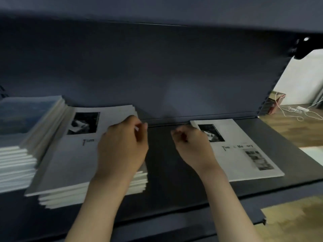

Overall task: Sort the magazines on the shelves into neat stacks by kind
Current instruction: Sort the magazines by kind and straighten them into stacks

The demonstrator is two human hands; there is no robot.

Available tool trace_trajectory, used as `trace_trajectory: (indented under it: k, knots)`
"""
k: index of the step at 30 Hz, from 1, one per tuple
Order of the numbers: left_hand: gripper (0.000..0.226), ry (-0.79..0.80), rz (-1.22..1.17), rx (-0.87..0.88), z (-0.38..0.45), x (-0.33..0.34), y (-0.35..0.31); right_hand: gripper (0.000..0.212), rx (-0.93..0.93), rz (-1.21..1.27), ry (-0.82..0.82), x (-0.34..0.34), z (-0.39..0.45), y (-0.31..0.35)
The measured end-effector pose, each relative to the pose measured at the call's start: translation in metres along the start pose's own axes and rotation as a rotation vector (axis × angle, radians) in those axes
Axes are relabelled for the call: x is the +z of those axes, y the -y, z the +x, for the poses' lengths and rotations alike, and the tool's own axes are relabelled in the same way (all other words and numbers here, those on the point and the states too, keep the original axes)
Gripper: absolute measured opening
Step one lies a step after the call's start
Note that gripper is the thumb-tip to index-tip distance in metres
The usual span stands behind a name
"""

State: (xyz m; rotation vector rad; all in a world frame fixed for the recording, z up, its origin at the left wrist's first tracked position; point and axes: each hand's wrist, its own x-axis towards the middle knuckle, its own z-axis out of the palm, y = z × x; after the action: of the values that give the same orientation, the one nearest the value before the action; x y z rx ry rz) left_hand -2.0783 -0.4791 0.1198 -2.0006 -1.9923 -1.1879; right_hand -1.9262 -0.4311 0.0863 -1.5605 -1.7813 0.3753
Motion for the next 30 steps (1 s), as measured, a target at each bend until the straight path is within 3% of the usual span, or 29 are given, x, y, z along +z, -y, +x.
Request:
trace_trajectory:
  k: [6,11,13,17,19,25,30]
  knots:
    - [0.018,0.236,0.102,-0.06,-0.008,0.081,-0.076,0.028,0.166,-0.12,0.217,-0.057,-0.006,-0.086]
    - [0.049,0.78,0.219,-0.218,-0.006,0.144,-0.112,0.03,0.234,-0.198,0.315,-0.093,-0.009,-0.137]
    - [0.069,0.888,0.226,-0.279,-0.006,0.16,-0.127,0.03,0.26,-0.191,0.313,-0.103,-0.008,-0.152]
    - [0.105,0.845,0.314,-0.418,-0.005,0.188,-0.14,0.039,0.325,-0.144,0.295,-0.118,-0.004,-0.176]
    - [0.113,0.806,0.309,-0.477,-0.006,0.196,-0.141,0.037,0.335,-0.123,0.288,-0.122,0.0,-0.186]
    - [0.093,0.773,0.383,-0.435,-0.005,0.196,-0.15,0.027,0.399,-0.101,0.325,-0.13,0.009,-0.205]
    - [0.083,0.744,0.331,-0.496,-0.005,0.196,-0.145,0.024,0.394,-0.111,0.329,-0.138,0.011,-0.213]
